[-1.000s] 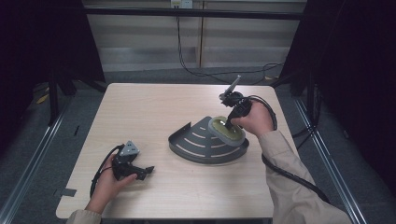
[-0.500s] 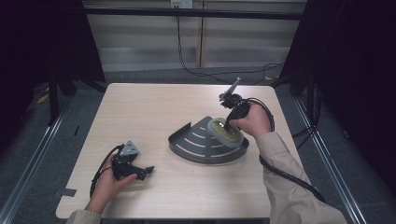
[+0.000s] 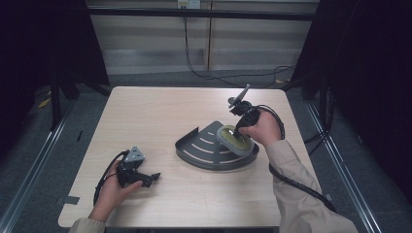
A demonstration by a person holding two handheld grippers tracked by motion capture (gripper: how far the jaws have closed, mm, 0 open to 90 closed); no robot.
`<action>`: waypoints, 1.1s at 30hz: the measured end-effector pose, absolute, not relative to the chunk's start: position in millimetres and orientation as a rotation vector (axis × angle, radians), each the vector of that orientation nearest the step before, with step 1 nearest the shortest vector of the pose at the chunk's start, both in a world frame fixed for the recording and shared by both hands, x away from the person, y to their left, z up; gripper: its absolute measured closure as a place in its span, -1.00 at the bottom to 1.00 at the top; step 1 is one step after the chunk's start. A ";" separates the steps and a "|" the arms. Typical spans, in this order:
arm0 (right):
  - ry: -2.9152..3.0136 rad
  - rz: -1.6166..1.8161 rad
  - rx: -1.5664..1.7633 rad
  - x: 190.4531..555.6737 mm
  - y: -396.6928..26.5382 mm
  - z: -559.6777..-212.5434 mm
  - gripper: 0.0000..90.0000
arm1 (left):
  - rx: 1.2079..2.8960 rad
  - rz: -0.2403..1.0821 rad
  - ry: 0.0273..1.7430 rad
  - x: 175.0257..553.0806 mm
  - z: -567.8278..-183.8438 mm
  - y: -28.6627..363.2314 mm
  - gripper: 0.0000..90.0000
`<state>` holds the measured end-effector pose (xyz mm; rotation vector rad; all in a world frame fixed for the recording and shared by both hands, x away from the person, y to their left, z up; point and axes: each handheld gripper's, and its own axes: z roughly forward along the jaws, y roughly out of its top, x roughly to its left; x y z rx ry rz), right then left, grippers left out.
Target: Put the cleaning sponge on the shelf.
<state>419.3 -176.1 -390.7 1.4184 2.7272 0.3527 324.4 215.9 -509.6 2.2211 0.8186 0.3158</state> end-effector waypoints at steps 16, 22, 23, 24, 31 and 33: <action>2.724 0.343 1.428 419.7 -176.1 -397.2 0.57 | 2.218 0.319 0.820 324.3 -509.8 215.8 -0.85; 2.726 0.334 1.432 420.0 -177.6 -399.7 0.57 | 2.219 0.319 0.820 324.3 -509.8 215.8 -0.85; 2.725 0.331 1.432 420.1 -177.9 -399.9 0.57 | 2.218 0.319 0.819 324.4 -509.9 215.8 -0.85; 2.725 0.331 1.433 420.1 -178.2 -400.0 0.57 | 2.218 0.318 0.819 324.3 -509.9 215.7 -0.85; 2.716 0.319 1.436 420.0 -179.0 -402.0 0.57 | 2.219 0.322 0.819 324.4 -509.8 215.8 -0.85; 2.719 0.324 1.439 420.0 -178.8 -403.0 0.57 | 2.218 0.318 0.819 324.3 -509.9 215.7 -0.85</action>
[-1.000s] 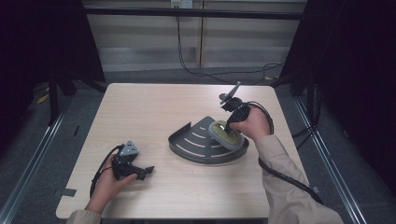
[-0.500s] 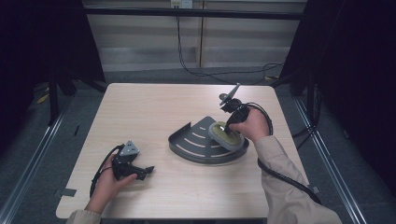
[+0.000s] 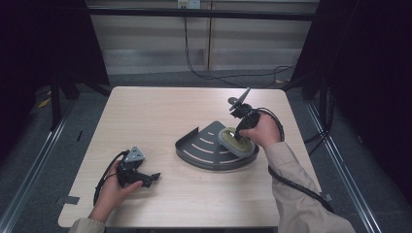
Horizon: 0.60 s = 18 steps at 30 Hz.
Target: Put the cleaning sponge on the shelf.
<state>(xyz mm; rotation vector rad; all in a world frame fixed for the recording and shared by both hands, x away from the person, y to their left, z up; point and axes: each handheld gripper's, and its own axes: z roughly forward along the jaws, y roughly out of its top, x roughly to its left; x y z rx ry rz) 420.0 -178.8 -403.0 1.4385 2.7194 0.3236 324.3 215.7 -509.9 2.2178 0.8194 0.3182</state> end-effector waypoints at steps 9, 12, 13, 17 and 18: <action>2.722 0.326 1.436 420.2 -177.7 -406.4 0.56 | 2.218 0.318 0.820 324.3 -509.9 215.7 -0.85; 2.719 0.317 1.440 420.3 -177.3 -406.9 0.56 | 2.218 0.318 0.820 324.3 -509.9 215.7 -0.85; 2.719 0.316 1.437 420.4 -177.2 -407.1 0.56 | 2.218 0.319 0.819 324.3 -509.9 215.7 -0.85; 2.721 0.317 1.429 420.4 -177.1 -408.6 0.56 | 2.218 0.319 0.819 324.3 -509.9 215.7 -0.85; 2.719 0.324 1.441 420.1 -176.7 -409.7 0.56 | 2.218 0.318 0.820 324.3 -509.9 215.7 -0.85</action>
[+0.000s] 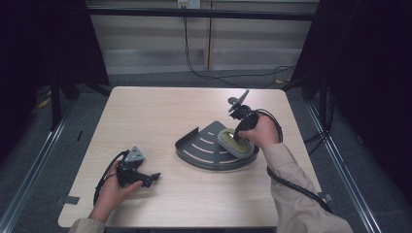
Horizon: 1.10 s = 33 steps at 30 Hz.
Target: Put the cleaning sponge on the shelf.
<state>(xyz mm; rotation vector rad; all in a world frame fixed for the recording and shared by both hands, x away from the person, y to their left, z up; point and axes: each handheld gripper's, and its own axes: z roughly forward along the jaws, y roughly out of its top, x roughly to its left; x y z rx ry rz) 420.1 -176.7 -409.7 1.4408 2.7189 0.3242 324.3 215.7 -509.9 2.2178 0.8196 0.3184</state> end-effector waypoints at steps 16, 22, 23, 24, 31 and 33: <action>2.730 0.302 1.419 421.0 -181.5 -419.3 0.56 | 2.218 0.320 0.818 324.4 -509.9 215.8 -0.85; 2.738 0.294 1.424 422.0 -183.2 -423.9 0.56 | 2.218 0.320 0.820 324.3 -509.9 215.8 -0.85; 2.737 0.289 1.432 421.9 -183.0 -424.5 0.56 | 2.217 0.319 0.819 324.3 -510.0 215.7 -0.85; 2.736 0.283 1.431 422.1 -183.1 -424.6 0.56 | 2.219 0.322 0.818 324.4 -509.9 215.8 -0.85; 2.743 0.278 1.426 423.1 -183.7 -426.2 0.56 | 2.219 0.322 0.818 324.4 -509.8 215.8 -0.85; 2.743 0.283 1.426 423.1 -183.7 -426.8 0.56 | 2.218 0.319 0.819 324.3 -509.9 215.7 -0.85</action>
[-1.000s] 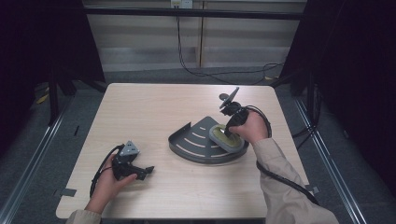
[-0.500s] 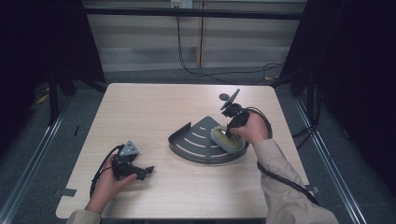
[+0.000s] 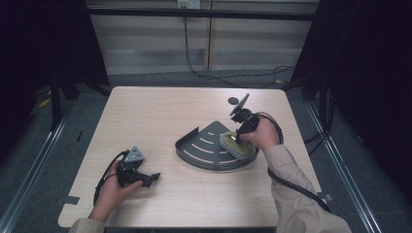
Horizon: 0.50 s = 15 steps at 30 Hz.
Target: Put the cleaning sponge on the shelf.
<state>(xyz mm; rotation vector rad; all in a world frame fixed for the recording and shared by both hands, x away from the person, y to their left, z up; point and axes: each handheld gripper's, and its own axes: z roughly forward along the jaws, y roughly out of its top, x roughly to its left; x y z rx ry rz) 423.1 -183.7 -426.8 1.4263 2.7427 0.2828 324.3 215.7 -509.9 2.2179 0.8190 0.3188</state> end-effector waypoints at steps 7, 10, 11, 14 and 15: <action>2.746 0.273 1.433 423.6 -183.3 -428.7 0.56 | 2.218 0.319 0.819 324.3 -509.9 215.7 -0.85; 2.749 0.266 1.438 424.0 -183.1 -431.0 0.56 | 2.218 0.320 0.819 324.3 -509.9 215.8 -0.85; 2.752 0.259 1.438 424.1 -182.9 -432.0 0.56 | 2.217 0.319 0.819 324.3 -509.9 215.7 -0.85; 2.754 0.260 1.435 424.4 -182.2 -432.6 0.55 | 2.218 0.320 0.820 324.3 -509.9 215.8 -0.85; 2.756 0.256 1.435 424.5 -181.8 -432.7 0.56 | 2.218 0.319 0.819 324.3 -509.9 215.7 -0.85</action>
